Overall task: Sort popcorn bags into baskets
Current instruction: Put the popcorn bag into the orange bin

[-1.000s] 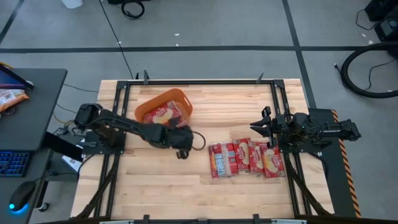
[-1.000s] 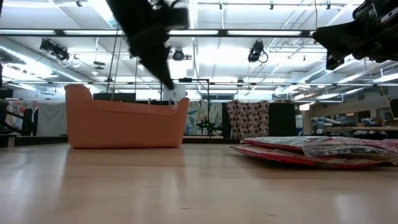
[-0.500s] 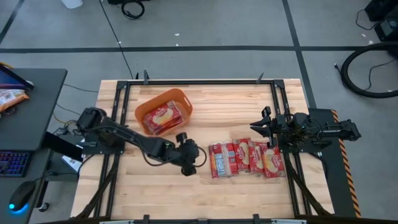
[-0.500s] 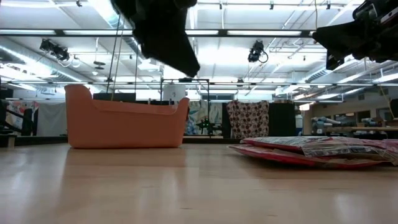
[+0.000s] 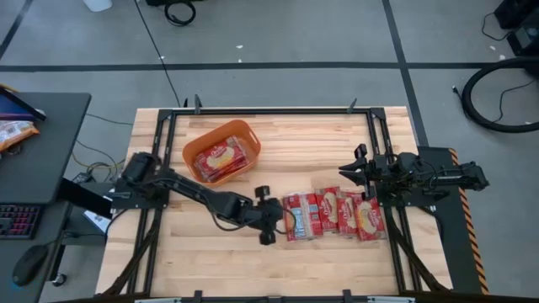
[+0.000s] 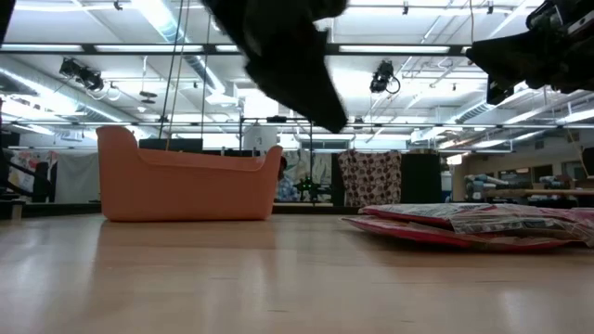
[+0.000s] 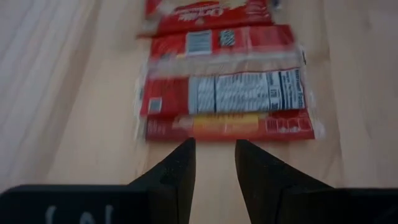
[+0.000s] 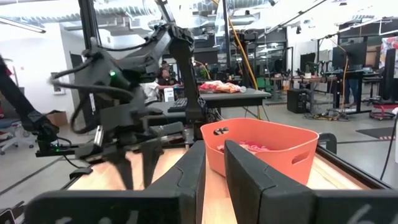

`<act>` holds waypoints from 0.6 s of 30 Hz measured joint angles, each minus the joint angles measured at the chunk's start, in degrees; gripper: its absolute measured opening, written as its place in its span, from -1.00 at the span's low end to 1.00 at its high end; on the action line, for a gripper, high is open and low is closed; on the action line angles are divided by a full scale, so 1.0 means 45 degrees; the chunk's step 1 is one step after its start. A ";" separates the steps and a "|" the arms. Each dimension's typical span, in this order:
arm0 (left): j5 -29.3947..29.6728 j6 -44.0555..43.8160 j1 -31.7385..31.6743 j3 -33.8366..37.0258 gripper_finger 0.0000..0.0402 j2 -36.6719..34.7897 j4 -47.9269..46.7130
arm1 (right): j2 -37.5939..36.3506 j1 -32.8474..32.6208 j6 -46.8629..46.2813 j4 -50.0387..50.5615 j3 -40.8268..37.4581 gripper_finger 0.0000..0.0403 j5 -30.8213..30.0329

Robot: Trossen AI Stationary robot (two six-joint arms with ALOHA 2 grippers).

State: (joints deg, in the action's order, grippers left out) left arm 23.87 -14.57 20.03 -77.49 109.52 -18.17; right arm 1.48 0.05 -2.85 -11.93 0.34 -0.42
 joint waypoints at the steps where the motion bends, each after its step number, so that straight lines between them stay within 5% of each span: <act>1: -0.0010 0.0422 0.0005 -0.0371 -0.41 0.0315 -0.0003 | 0.0000 -0.0003 0.0000 -0.0007 0.0005 -0.67 0.0002; 9: 0.0037 0.5204 0.0024 -0.1619 -0.41 0.2039 -0.0066 | 0.0000 -0.0005 0.0000 -0.0032 0.0004 -0.67 0.0004; 18: 0.1564 1.0563 -0.0035 -0.1628 -0.41 0.2538 0.0667 | 0.0014 -0.0005 0.0000 -0.0061 0.0005 -0.67 0.0004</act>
State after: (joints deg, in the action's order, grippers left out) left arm 30.91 32.96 19.87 -84.82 120.94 -15.17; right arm 1.54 0.03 -2.85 -12.20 0.36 -0.40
